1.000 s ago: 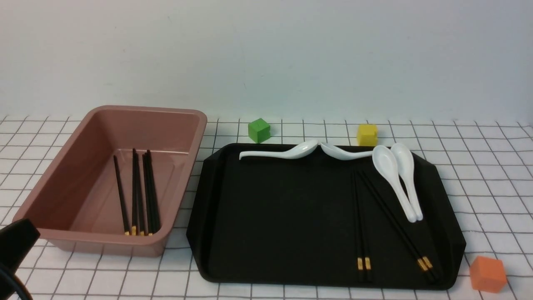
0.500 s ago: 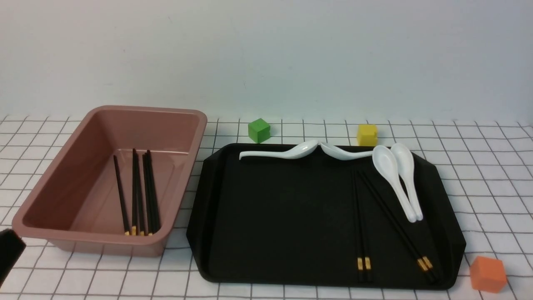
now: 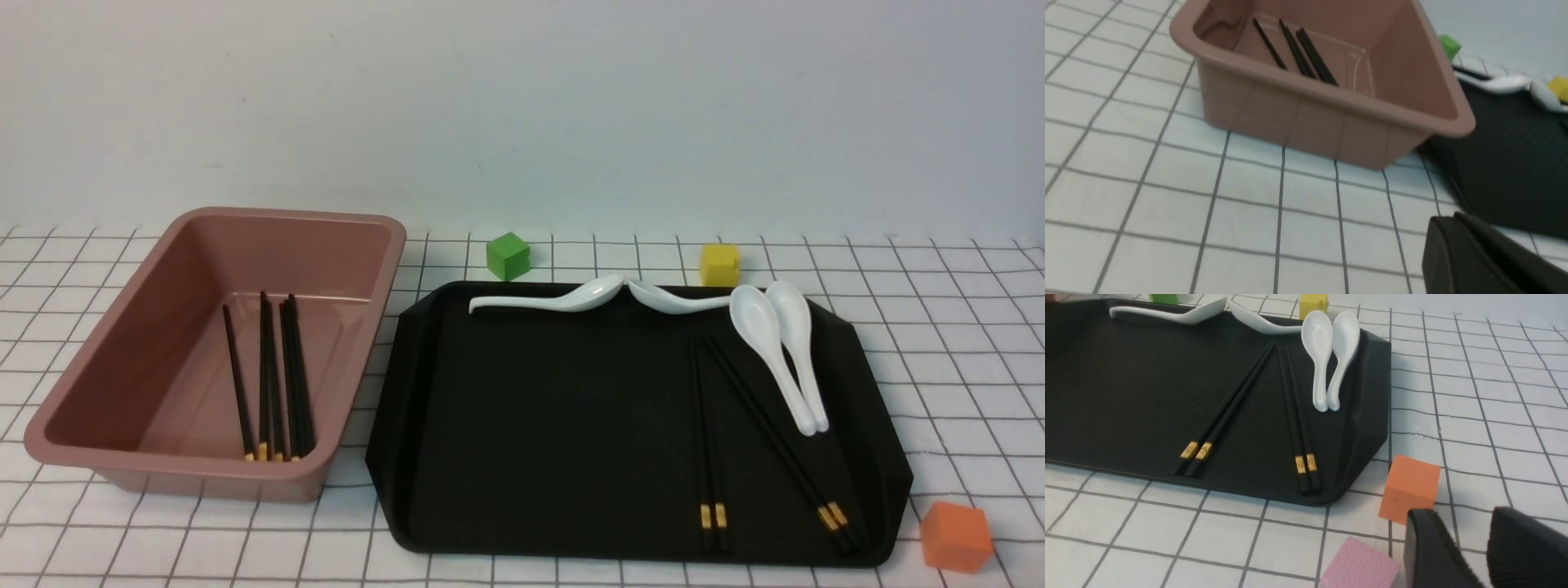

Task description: On white black tablecloth take chopsticks from black tray and put them in box.

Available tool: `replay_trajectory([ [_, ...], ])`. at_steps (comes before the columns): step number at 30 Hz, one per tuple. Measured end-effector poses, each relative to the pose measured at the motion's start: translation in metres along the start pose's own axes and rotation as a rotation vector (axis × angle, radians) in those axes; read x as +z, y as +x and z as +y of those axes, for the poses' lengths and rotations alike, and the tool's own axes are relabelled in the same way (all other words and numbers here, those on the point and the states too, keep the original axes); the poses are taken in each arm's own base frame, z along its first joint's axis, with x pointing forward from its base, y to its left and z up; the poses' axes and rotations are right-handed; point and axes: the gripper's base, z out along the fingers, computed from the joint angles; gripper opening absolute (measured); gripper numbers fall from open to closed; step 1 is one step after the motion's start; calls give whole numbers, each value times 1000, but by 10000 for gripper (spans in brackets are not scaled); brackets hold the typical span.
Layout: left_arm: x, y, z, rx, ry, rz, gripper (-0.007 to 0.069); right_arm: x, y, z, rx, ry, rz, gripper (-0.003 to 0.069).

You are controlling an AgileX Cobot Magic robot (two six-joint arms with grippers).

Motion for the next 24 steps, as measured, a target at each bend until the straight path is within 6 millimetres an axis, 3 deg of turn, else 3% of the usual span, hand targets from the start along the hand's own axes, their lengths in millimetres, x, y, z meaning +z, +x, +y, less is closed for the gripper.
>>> replay_trajectory([
  [24,0,1,1,29,-6,10,1,0,0,0,0,0,0,239],
])
